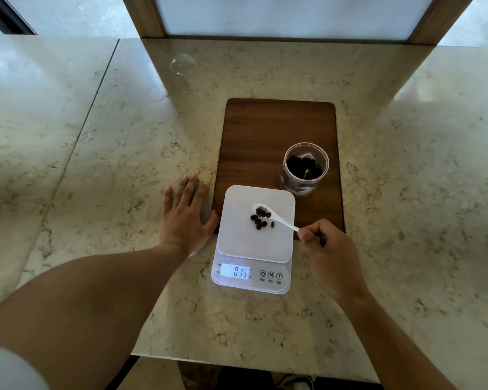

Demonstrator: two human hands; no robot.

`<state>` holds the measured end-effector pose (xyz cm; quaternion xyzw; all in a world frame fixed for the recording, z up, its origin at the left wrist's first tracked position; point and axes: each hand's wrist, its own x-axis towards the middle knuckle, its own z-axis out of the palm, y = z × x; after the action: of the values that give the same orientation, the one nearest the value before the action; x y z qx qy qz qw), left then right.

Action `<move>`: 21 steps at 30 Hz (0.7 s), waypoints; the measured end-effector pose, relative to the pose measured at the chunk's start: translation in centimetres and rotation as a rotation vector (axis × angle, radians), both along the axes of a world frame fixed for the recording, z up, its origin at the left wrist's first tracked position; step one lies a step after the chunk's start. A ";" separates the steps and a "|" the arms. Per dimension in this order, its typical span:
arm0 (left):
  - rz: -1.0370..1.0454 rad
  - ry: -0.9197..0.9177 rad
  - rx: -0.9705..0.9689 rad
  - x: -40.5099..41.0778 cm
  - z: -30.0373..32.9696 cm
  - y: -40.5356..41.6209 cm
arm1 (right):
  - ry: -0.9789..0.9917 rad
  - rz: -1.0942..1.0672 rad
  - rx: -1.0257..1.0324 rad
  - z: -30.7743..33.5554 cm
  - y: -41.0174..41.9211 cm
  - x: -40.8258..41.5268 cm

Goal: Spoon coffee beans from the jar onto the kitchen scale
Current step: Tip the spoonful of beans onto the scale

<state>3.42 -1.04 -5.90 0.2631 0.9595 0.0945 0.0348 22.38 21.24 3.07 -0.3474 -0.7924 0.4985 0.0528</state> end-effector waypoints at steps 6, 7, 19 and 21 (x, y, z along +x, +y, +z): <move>0.002 -0.004 -0.004 0.1 0.1 0.1 | 0.096 0.009 0.114 0.5 -0.4 0.4; 0.003 -0.007 -0.007 0.1 0.2 0.1 | 0.109 0.012 0.133 0.6 -0.5 0.4; -0.007 -0.012 -0.001 0.1 0.4 0.1 | 0.241 -0.286 0.340 2.8 2.8 -2.6; -0.010 -0.010 0.004 0.1 0.4 0.1 | 0.206 -0.330 0.390 3.2 4.0 -3.4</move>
<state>3.54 -0.94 -5.49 0.2676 0.9577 0.0976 0.0396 18.94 25.23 6.28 -0.4028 -0.7964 0.3540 0.2795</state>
